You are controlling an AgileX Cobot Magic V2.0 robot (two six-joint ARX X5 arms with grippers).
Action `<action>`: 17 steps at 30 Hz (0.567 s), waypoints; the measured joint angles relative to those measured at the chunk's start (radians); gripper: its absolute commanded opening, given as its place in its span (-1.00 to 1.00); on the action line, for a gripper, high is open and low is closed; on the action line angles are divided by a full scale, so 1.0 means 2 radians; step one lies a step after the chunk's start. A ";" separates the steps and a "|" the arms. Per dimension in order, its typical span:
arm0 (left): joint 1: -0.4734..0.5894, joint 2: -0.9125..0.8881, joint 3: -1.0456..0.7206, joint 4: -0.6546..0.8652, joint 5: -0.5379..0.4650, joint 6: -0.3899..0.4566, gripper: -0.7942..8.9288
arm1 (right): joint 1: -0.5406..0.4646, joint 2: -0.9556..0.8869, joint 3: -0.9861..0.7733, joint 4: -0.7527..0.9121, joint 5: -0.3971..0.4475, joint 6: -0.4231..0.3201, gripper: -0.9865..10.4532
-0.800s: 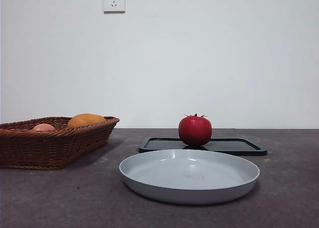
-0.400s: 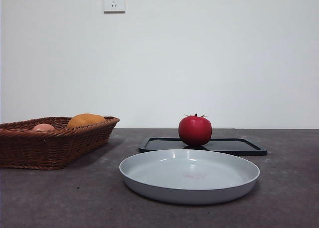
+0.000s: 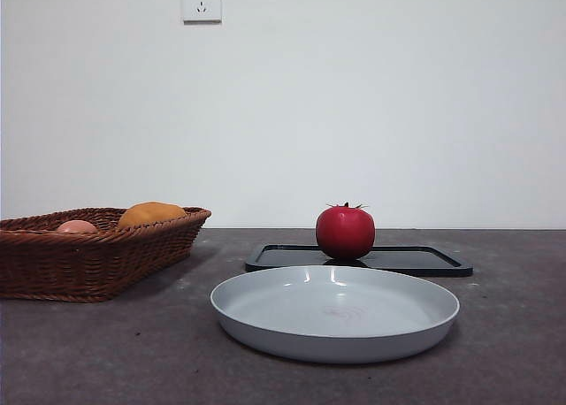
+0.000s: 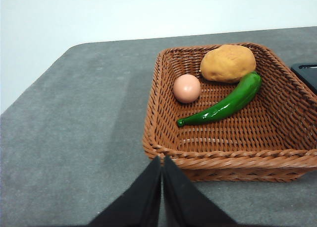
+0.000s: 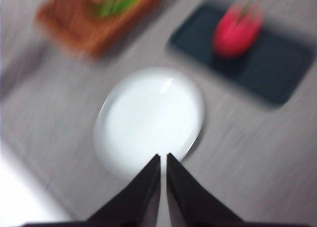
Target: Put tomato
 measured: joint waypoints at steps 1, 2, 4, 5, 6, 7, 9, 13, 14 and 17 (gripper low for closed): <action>0.000 0.000 0.000 0.000 0.000 0.000 -0.82 | -0.018 -0.016 -0.014 0.030 -0.007 0.000 -0.81; 0.000 0.000 0.000 0.000 0.000 0.000 -0.82 | -0.043 -0.040 -0.039 0.073 -0.014 0.000 -0.81; 0.000 0.000 0.000 0.000 0.000 0.000 -0.82 | -0.077 -0.075 -0.080 0.129 -0.018 0.001 -0.81; 0.000 0.000 0.000 0.000 0.000 0.000 -0.82 | -0.097 -0.100 -0.112 0.164 -0.019 0.001 -0.81; 0.000 0.000 0.000 0.000 0.000 0.000 -0.82 | -0.111 -0.115 -0.135 0.187 -0.018 0.001 -0.81; 0.000 0.000 0.000 0.000 0.000 0.000 -0.82 | -0.122 -0.132 -0.161 0.213 -0.017 0.001 -0.81; 0.000 0.000 0.000 0.000 0.000 0.000 -0.82 | -0.143 -0.165 -0.219 0.264 -0.011 0.001 -0.81; 0.000 0.000 0.000 0.000 0.000 0.000 -0.82 | -0.169 -0.218 -0.314 0.342 0.007 0.005 -0.81; 0.000 0.000 0.000 0.000 0.000 0.000 -0.82 | -0.173 -0.233 -0.339 0.363 0.015 0.007 -0.81; 0.000 0.000 0.000 0.000 0.000 0.000 -0.82 | -0.175 -0.264 -0.386 0.404 0.036 0.013 -0.81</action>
